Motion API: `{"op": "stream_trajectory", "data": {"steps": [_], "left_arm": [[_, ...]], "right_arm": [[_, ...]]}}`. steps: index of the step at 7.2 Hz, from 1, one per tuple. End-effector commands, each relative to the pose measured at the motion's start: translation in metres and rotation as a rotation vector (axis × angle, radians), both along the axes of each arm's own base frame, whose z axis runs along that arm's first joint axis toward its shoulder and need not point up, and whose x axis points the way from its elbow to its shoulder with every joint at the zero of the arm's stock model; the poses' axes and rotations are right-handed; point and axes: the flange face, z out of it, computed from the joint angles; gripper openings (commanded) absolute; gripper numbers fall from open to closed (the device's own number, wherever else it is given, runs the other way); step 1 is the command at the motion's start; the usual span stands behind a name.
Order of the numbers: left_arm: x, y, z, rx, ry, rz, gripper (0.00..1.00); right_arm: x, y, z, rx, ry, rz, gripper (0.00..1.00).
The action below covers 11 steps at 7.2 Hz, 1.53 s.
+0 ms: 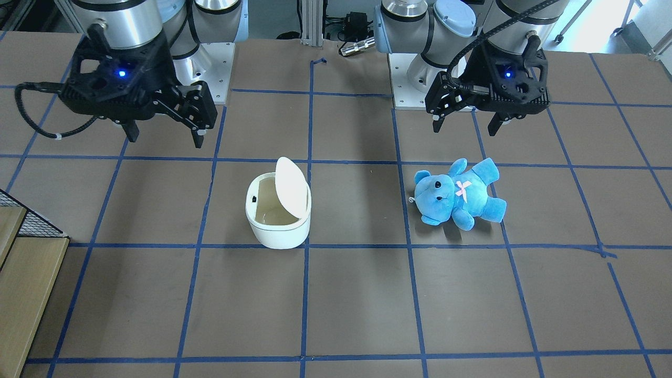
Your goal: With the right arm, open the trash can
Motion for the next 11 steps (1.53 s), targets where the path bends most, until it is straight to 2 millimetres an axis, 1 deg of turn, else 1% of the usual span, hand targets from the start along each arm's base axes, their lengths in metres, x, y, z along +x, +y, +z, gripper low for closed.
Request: {"op": "stream_trajectory", "data": {"steps": [1, 3, 6, 7, 9, 10, 11], "left_arm": [[0.0, 0.0, 0.0, 0.0, 0.0, 0.0, 1.0], [0.0, 0.0, 0.0, 0.0, 0.0, 0.0, 1.0], [0.0, 0.0, 0.0, 0.0, 0.001, 0.0, 1.0], [0.0, 0.0, 0.0, 0.0, 0.001, 0.0, 1.0], [0.0, 0.0, 0.0, 0.0, 0.001, 0.0, 1.0], [0.0, 0.0, 0.0, 0.0, 0.001, 0.0, 1.0], [0.0, 0.0, 0.0, 0.0, 0.001, 0.0, 1.0]], "right_arm": [[-0.016, -0.002, 0.011, 0.006, -0.011, -0.011, 1.0], [-0.017, 0.001, 0.01, 0.039, -0.009, -0.013, 1.0], [-0.016, 0.003, 0.012, 0.038, -0.009, -0.011, 1.0], [-0.013, 0.004, 0.008, 0.046, -0.014, -0.008, 1.0], [-0.012, 0.003, 0.008, 0.04, -0.024, -0.006, 1.0], [-0.002, 0.003, 0.009, 0.039, -0.113, 0.004, 1.0], [-0.002, 0.001, 0.008, 0.026, -0.111, 0.013, 1.0]]}}
